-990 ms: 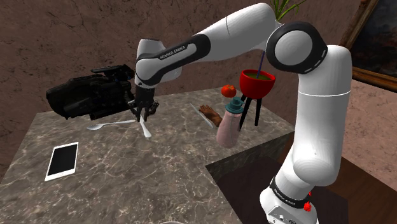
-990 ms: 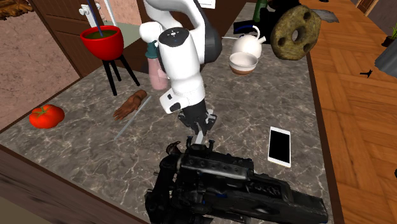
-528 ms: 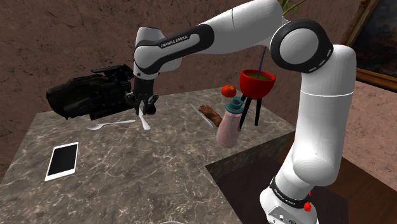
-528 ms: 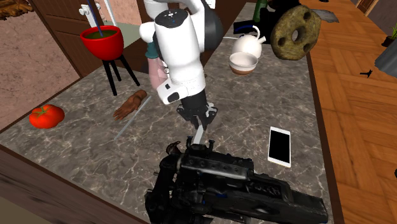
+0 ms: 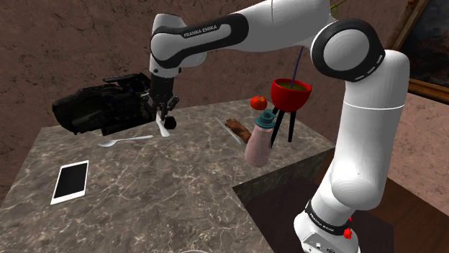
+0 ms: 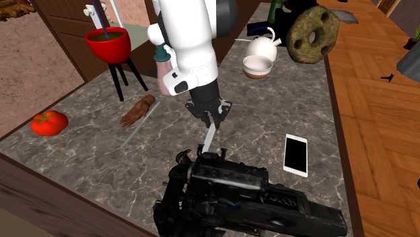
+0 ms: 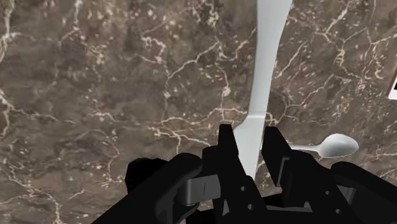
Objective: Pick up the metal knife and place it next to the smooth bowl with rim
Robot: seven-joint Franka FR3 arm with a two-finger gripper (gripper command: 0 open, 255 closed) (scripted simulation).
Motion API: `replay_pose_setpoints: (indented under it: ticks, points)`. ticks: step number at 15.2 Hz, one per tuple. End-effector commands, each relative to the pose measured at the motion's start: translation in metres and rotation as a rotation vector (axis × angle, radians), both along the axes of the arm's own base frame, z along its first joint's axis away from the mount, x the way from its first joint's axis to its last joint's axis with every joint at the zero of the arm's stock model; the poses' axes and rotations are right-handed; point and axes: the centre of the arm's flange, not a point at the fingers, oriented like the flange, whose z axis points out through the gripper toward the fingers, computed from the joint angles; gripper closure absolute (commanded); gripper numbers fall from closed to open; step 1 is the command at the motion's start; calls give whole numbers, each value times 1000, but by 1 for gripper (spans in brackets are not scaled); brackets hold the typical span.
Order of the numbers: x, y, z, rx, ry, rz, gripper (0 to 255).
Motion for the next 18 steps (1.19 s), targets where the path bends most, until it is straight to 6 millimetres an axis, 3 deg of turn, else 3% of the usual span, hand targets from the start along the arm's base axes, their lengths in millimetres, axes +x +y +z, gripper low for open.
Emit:
replay_pose_setpoints:
  ticks: [1, 5, 18]
  points:
    - [1, -1, 10, 0, 0, 0, 255]
    - [1, -1, 28, 0, 0, 0, 255]
    - [-125, 116, 29, 0, 0, 0, 255]
